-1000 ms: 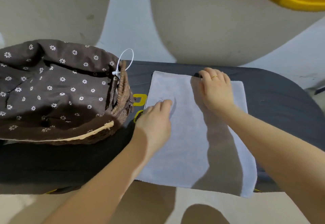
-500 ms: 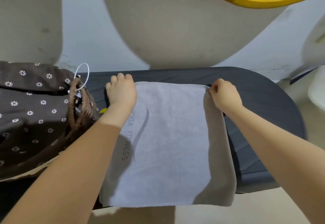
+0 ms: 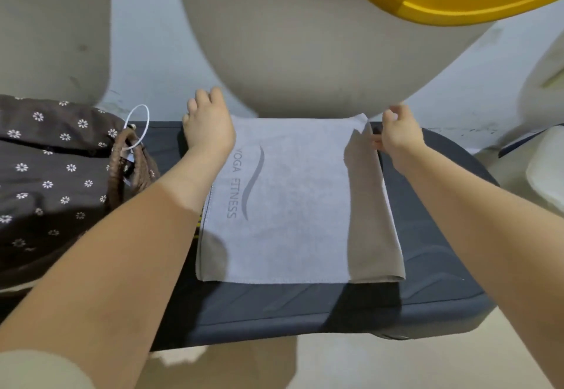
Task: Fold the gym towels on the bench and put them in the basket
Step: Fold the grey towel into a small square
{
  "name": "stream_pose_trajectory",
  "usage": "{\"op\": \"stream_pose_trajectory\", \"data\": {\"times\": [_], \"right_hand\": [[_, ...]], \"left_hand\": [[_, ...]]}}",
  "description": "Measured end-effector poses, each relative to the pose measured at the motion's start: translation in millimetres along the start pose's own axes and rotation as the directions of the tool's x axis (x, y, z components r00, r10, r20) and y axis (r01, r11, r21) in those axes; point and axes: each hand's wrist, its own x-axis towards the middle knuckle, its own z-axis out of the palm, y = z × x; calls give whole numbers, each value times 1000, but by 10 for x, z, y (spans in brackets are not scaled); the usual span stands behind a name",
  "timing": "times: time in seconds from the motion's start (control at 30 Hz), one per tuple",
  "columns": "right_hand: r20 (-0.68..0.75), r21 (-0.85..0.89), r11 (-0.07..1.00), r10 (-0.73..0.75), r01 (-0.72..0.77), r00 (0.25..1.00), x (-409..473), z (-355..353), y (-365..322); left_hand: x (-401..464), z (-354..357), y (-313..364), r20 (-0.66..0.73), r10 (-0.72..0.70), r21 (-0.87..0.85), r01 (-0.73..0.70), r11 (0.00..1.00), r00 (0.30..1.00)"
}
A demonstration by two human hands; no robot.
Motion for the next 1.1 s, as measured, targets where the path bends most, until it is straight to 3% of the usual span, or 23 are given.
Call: {"op": "stream_pose_trajectory", "data": {"times": [0.07, 0.17, 0.23, 0.4, 0.57, 0.63, 0.73, 0.97, 1.1], "right_hand": [[27, -92, 993, -70, 72, 997, -242, -10, 187], [72, -196, 950, -233, 243, 970, -576, -71, 487], [93, -228, 930, -275, 289, 957, -774, -118, 637], [203, -312, 875, -318, 369, 926, -1131, -240, 929], [317, -331, 847, -316, 416, 894, -1389, -345, 1011], [394, -319, 818, -345, 479, 852, -1456, -409, 1029], [524, -404, 683, -373, 609, 766, -1502, -510, 1092], [543, -412, 617, -425, 671, 724, -1640, -615, 1179], [384, -434, 682, -451, 589, 806, -1747, -563, 1248]], "left_hand": [[-235, 12, -73, 37, 90, 65, -92, 994, 995], [-688, -83, -181, 84, 148, -12, -147, 989, 985], [-991, -162, -255, 139, 89, -38, -85, 996, 986], [-1501, -246, -478, 254, -54, 116, 25, 993, 966], [-1806, -229, -559, 375, -136, 46, 128, 991, 917], [-1896, -212, -546, 346, -168, 32, 167, 985, 923], [-1948, -193, -517, 338, -201, 4, 212, 977, 919], [-2064, -244, -350, 290, -328, 47, 329, 943, 899], [-1970, -214, -447, 365, -298, 12, 315, 949, 882]]}}
